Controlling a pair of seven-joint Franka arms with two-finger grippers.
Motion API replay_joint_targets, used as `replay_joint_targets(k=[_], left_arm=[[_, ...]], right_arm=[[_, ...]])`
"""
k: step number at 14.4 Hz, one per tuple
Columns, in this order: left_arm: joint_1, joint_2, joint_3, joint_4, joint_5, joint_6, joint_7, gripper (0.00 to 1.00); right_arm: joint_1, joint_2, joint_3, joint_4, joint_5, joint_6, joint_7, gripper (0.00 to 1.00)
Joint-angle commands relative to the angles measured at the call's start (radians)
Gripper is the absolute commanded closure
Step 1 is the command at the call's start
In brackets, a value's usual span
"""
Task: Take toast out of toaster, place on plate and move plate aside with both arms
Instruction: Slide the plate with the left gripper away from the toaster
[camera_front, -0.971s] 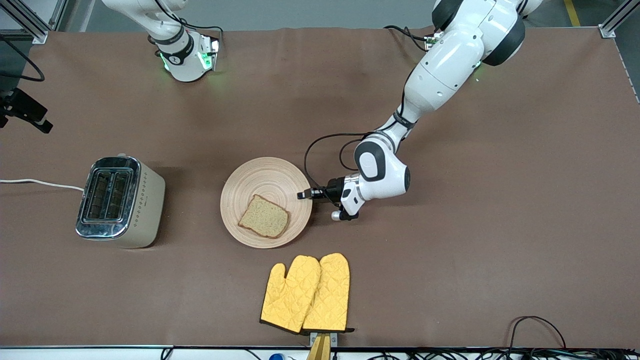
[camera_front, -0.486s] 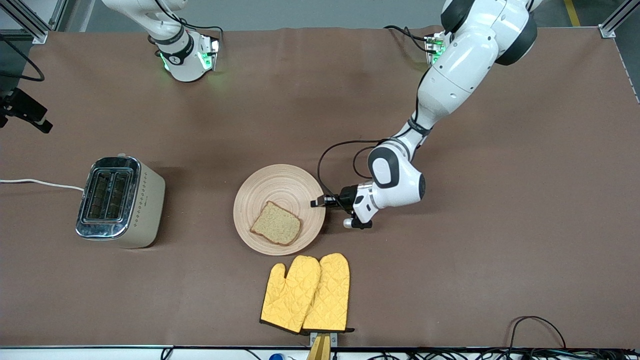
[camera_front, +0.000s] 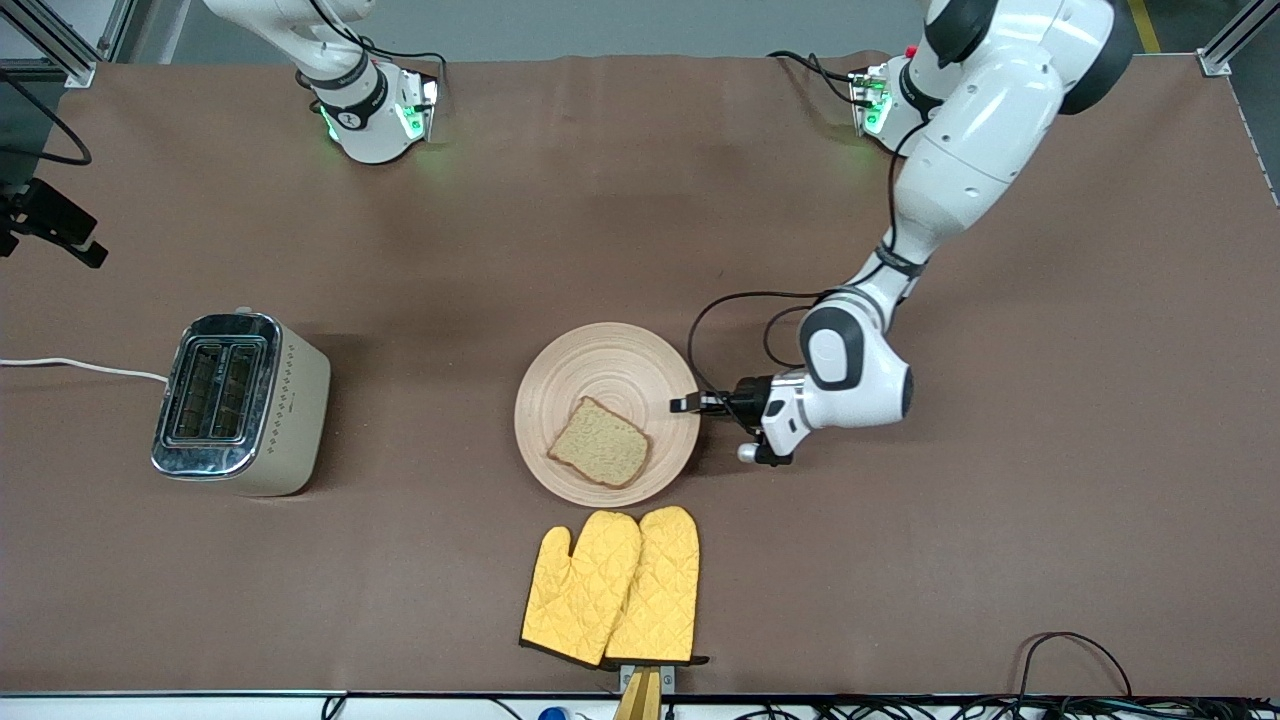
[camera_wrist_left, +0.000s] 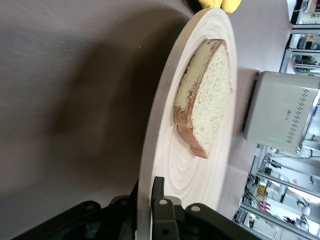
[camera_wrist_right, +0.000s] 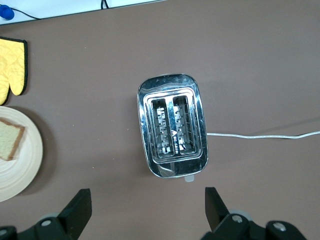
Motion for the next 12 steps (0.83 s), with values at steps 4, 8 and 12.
replay_joint_targets(k=[4, 8, 12], left_arm=[[0.252, -0.082, -0.009, -0.017, 0.155, -0.303, 0.021, 1.0], [0.42, -0.082, -0.009, 0.009, 0.275, -0.495, 0.096, 1.0], [0.571, -0.067, -0.009, 0.007, 0.436, -0.57, 0.245, 1.0]], right_arm=[[-0.001, 0.012, -0.002, 0.015, 0.016, -0.014, -0.011, 0.0], [0.002, 0.021, -0.002, 0.015, 0.016, -0.014, -0.011, 0.0], [0.005, 0.024, -0.002, 0.015, 0.016, -0.014, -0.009, 0.0]])
